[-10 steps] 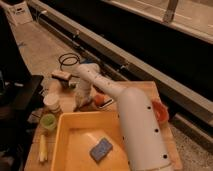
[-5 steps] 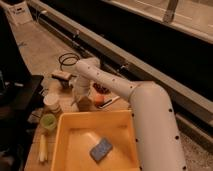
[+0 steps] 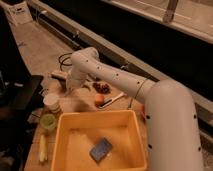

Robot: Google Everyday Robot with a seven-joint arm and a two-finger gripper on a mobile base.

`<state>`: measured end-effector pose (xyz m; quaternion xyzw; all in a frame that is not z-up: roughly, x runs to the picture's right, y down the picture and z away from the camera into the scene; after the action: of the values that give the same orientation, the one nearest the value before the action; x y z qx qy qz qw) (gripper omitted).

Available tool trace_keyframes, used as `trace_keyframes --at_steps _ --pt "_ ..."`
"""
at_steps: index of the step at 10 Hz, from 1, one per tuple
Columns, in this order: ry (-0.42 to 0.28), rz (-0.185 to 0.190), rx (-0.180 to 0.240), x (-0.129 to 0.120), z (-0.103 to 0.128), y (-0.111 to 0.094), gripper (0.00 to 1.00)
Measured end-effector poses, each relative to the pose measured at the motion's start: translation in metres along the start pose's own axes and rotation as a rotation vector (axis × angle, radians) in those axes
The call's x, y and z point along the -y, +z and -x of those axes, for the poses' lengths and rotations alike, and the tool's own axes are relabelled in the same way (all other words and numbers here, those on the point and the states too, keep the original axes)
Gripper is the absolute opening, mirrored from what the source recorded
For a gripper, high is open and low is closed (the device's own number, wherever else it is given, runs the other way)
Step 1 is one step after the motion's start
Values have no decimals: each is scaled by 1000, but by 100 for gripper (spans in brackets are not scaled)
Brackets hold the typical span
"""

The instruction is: Place towel in paper cup

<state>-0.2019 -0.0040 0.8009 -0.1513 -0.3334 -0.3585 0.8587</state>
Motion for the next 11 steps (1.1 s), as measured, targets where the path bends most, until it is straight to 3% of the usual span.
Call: trace_keyframes --at_steps 3,5,6,7,11 --pt "-124 -38 48 43 38 17 0" --pt "-186 -41 110 60 59 35 0" --pt "-208 -41 163 64 67 45 1" --pt "-214 -38 205 62 71 52 5" --pt "-182 -10 320 42 76 79 47"
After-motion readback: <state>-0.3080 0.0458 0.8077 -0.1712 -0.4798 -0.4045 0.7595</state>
